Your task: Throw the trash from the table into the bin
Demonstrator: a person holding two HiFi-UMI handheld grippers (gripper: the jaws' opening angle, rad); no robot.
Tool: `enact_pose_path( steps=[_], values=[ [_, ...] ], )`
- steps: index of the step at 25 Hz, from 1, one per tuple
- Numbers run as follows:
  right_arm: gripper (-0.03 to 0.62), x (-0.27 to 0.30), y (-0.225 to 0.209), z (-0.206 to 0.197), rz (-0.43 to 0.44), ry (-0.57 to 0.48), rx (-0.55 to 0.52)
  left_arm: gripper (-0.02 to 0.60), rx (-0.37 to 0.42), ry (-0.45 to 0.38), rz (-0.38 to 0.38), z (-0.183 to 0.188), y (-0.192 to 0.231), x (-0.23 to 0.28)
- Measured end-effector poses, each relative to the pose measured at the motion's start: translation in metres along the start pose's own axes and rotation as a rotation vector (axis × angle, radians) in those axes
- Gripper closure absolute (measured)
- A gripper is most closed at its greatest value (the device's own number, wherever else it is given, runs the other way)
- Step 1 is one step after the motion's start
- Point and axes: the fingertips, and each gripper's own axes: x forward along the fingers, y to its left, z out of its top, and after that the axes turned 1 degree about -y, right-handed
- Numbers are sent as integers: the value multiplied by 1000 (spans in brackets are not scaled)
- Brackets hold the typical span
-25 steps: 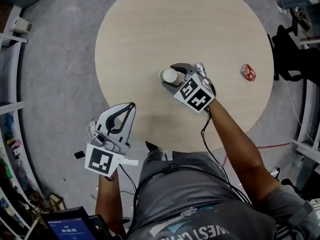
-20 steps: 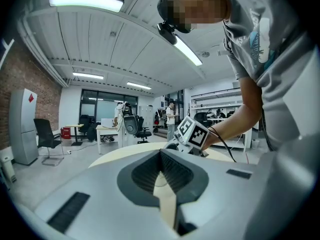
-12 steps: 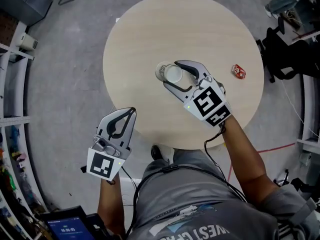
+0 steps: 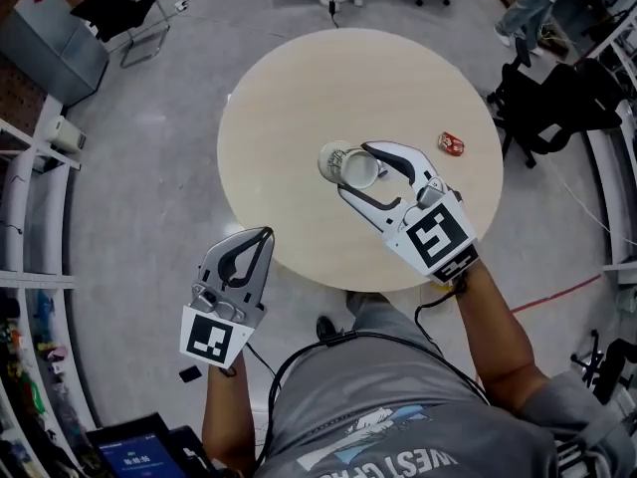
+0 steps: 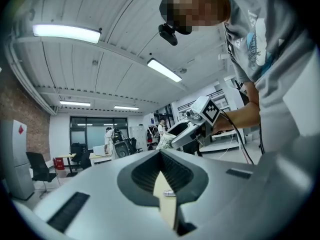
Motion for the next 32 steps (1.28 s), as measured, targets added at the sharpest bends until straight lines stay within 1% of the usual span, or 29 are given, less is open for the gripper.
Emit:
enact_pose_path(
  steps=[3, 10, 14, 16, 21, 26, 29, 32],
  values=[
    [326, -33, 11, 17, -36, -21, -16, 538, 39, -25, -21, 23, -17, -12],
    [326, -64, 19, 31, -100, -56, -49, 538, 83, -70, -58, 36, -29, -18],
    [326, -108, 42, 43, -135, -53, -91, 538, 112, -94, -88, 56, -59, -38],
    [326, -125, 53, 45, -164, -54, -88, 538, 122, -113, -110, 62, -71, -47],
    [326, -156, 69, 39, -245, -41, -45, 538, 137, -131, -186, 62, -89, -53],
    [326, -203, 82, 30, -339, 13, -11, 538, 125, -170, -289, 74, -117, -47],
    [326, -234, 80, 14, -402, 58, 25, 538, 124, -180, -358, 78, -137, -34],
    [326, -260, 79, -7, -458, 94, 57, 538, 114, -194, -411, 77, -155, -19]
  ],
)
